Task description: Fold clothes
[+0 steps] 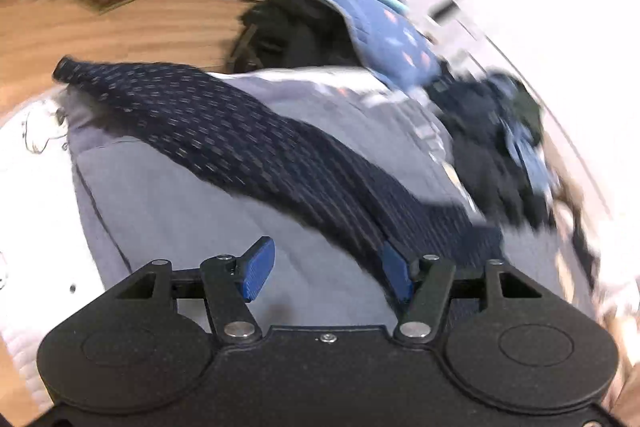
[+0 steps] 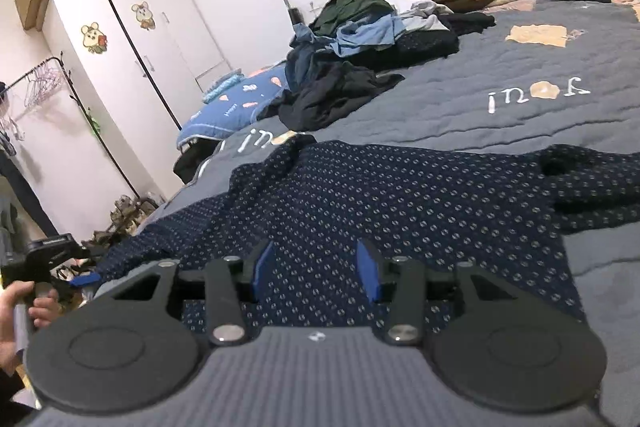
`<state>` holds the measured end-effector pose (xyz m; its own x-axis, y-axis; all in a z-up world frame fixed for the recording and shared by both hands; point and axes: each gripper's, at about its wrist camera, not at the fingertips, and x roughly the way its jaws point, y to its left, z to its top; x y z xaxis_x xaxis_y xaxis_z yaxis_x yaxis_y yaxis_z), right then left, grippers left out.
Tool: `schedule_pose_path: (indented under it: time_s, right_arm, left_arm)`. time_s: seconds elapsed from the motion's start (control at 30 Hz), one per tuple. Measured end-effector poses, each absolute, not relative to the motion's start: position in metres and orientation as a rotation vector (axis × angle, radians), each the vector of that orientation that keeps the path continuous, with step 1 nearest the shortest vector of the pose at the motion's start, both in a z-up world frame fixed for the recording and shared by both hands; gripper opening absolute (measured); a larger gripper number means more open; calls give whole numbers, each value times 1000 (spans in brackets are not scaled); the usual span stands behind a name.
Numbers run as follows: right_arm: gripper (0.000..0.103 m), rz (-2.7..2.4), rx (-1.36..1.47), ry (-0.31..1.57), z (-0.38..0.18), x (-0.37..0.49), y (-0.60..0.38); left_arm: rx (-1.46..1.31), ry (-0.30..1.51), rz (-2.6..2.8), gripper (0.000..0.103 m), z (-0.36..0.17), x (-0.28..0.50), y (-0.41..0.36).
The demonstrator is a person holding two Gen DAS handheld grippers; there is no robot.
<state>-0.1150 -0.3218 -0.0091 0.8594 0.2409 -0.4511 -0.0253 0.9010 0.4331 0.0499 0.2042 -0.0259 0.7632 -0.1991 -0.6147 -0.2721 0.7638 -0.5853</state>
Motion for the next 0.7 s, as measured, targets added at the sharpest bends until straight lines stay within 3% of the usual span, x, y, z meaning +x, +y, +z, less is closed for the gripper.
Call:
schedule_pose_path:
  time_s: [0.27,0.7]
  right_arm:
    - [45,186,407,511,-21,-107,-306]
    - [45,195,376,548,-31,-102,-295]
  left_arm:
    - [-863,628,128,59,-45,54,261]
    - [-897,667,210,59,-77,84,285]
